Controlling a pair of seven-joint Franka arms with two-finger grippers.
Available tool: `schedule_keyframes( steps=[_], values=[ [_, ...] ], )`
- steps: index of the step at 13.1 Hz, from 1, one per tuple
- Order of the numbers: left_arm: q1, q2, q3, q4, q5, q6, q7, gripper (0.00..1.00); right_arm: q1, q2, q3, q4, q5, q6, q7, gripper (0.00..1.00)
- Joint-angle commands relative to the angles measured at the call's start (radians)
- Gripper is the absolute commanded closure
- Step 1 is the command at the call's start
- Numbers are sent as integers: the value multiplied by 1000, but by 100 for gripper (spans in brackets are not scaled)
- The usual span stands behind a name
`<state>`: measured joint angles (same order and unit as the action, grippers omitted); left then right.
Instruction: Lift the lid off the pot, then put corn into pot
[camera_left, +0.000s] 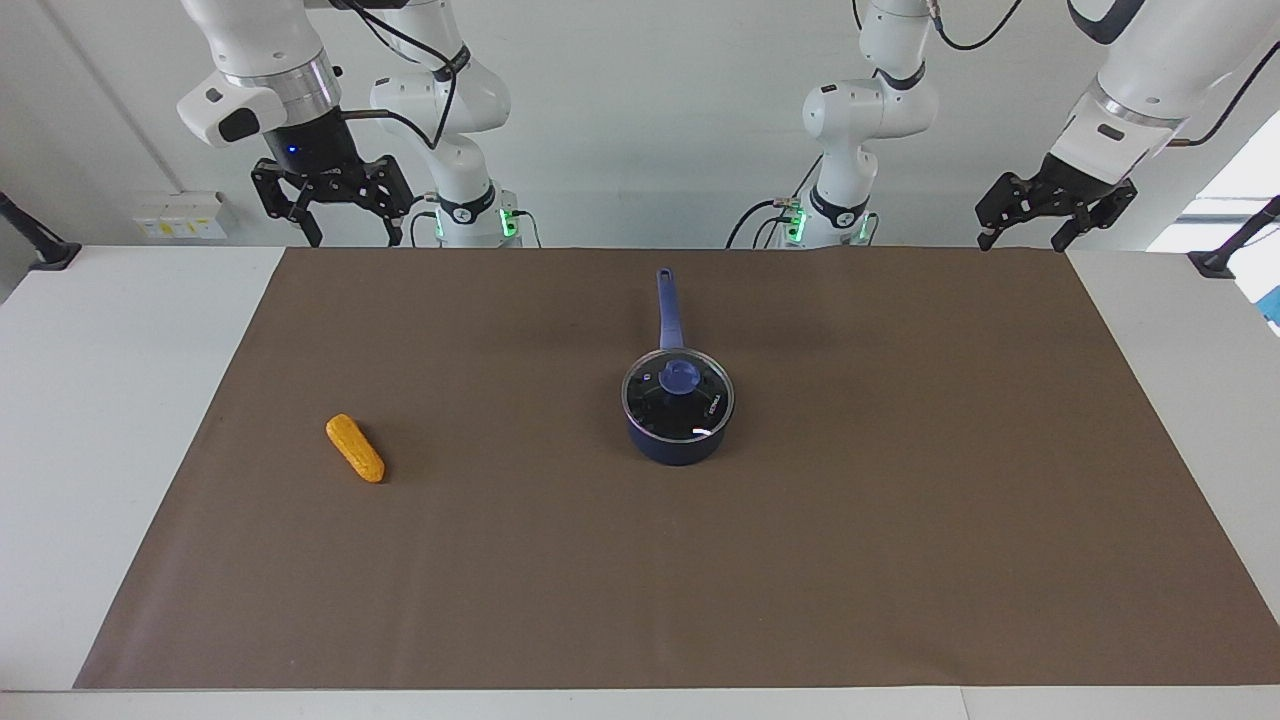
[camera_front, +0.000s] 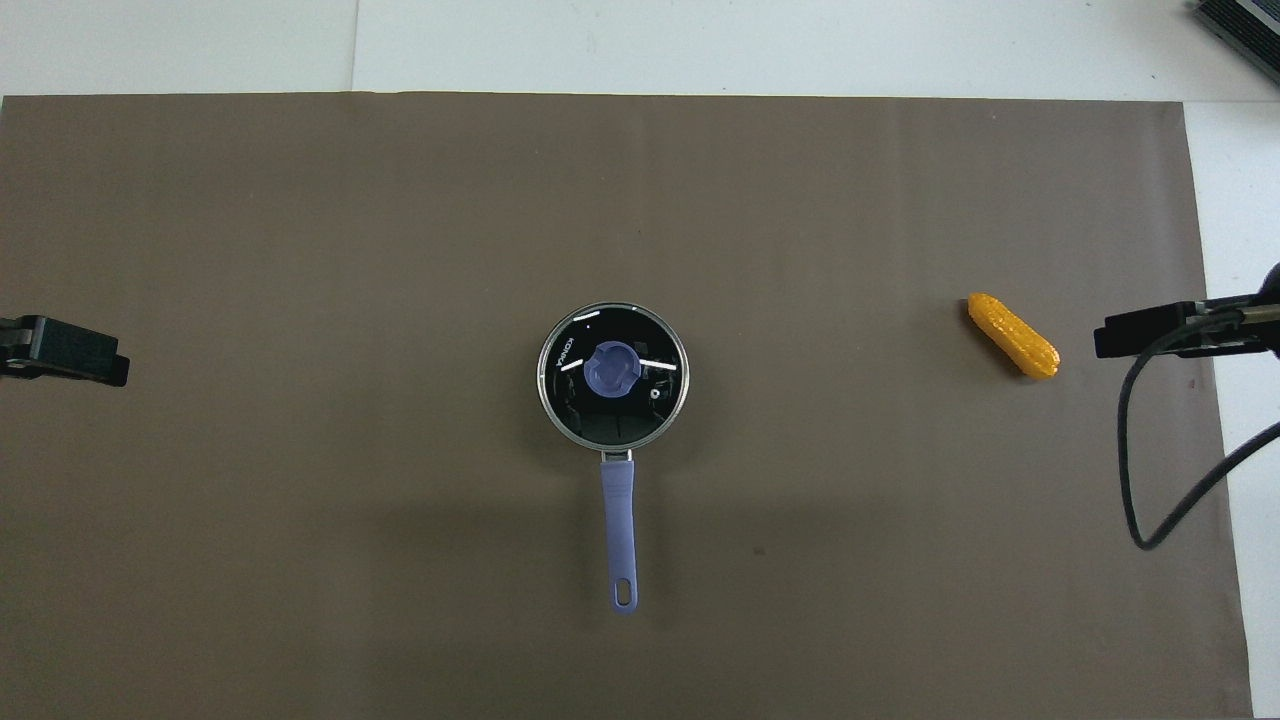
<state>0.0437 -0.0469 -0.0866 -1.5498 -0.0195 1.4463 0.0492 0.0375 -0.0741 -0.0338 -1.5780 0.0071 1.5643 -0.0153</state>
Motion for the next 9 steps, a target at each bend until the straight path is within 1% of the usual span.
schedule_keyframes(
  steps=[1, 9],
  values=[
    [-10, 1, 8, 11, -3, 5, 14, 0, -27, -1, 5, -1, -4, -1, -50, 0],
    [1, -2, 10, 14, -10, 3, -2, 0, -27, -9, 5, -17, -1, -1, -49, 0]
  ],
)
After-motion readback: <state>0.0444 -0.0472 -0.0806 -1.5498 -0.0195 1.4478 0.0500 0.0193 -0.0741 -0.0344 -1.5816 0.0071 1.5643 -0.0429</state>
